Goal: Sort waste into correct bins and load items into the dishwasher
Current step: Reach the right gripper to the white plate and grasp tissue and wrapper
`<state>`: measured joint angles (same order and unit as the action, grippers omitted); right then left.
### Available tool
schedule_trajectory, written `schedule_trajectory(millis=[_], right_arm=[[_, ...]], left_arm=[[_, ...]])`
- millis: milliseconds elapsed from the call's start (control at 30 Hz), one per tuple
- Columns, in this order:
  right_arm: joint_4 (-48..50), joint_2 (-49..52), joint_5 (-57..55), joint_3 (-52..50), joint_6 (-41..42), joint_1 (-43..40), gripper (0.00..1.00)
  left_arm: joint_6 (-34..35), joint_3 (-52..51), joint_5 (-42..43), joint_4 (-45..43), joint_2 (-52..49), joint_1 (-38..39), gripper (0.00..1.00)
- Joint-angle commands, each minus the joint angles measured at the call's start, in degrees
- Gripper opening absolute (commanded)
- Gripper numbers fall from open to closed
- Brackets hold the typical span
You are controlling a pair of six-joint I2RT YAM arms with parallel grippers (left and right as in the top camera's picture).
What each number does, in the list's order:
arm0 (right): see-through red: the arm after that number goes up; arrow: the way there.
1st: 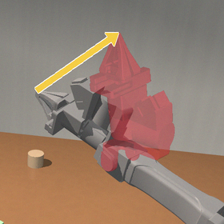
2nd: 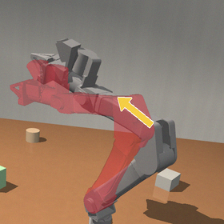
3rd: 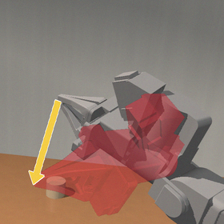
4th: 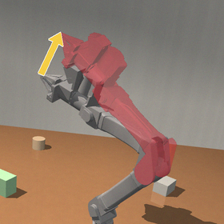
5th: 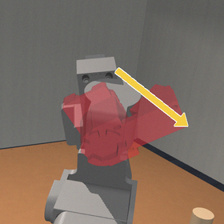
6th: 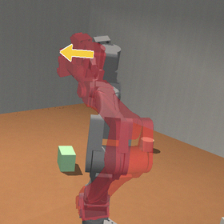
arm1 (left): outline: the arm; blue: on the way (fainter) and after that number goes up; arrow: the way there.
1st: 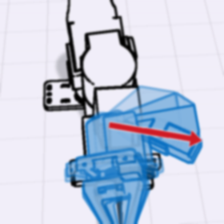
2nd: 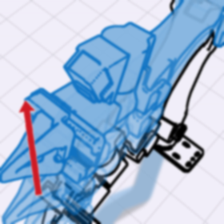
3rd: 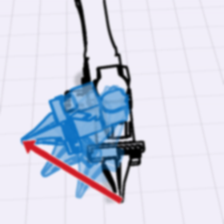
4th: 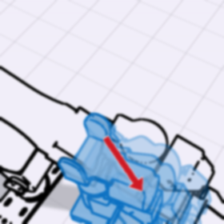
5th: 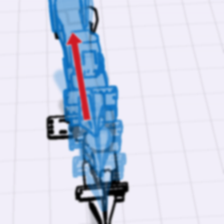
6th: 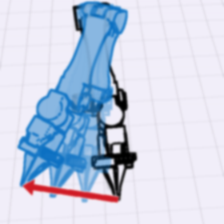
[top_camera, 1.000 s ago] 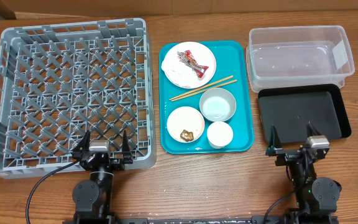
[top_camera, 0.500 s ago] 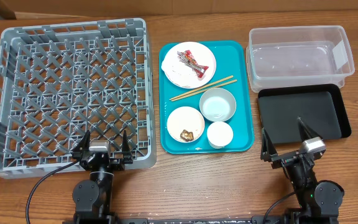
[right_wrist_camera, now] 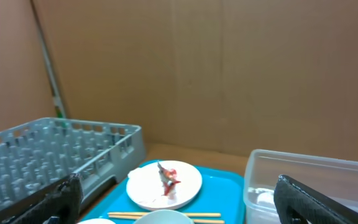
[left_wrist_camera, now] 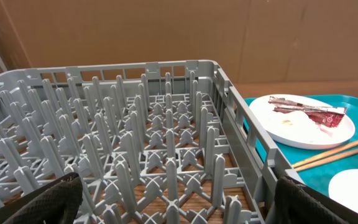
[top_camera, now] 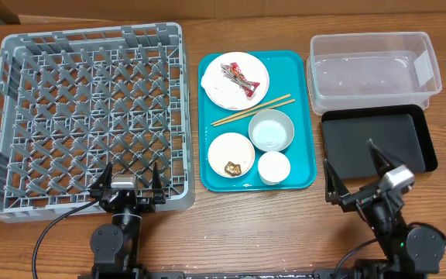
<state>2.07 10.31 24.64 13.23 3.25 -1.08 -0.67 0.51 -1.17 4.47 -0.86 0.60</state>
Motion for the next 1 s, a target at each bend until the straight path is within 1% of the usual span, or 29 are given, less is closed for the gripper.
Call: schedule_trajectory(millis=[0, 167, 300, 400, 567, 667, 833, 933, 967], right_arm=[[0.2, 6.4, 3.5, 5.5, 1.5, 0.1, 1.0], [-0.3, 18.2, 8.0, 12.7, 1.5, 0.1, 1.0], [-4.5, 29.0, 10.3, 20.4, 1.5, 0.1, 1.0], [-11.9, 39.5, 11.7, 29.9, 1.5, 0.1, 1.0], [-23.2, 51.7, 12.1, 43.2, 1.4, 0.9, 1.0], [-31.3, 60.2, 11.7, 53.4, 1.0, 2.5, 1.0], [-37.7, 68.6, 9.6, 62.9, -1.3, 5.9, 1.0], [-41.6, 72.7, 4.4, 66.9, -2.3, 8.6, 1.0], [-44.0, 75.1, 1.8, 69.0, -3.9, 10.2, 1.0]], left_arm=[[-1.3, -0.2, -0.5, -0.2, 0.5, -0.3, 1.0], [-1.3, -0.2, -0.5, -0.2, 0.5, -0.3, 1.0], [-1.3, -0.2, -0.5, -0.2, 0.5, -0.3, 1.0], [-1.3, -0.2, -0.5, -0.2, 0.5, -0.3, 1.0], [-1.3, -0.2, -0.5, -0.2, 0.5, -0.3, 1.0], [-1.3, -0.2, -0.5, -0.2, 0.5, -0.3, 1.0], [-1.3, -0.2, -0.5, -0.2, 0.5, -0.3, 1.0], [-1.3, -0.2, -0.5, -0.2, 0.5, -0.3, 1.0], [-1.3, -0.2, -0.5, -0.2, 0.5, -0.3, 1.0]])
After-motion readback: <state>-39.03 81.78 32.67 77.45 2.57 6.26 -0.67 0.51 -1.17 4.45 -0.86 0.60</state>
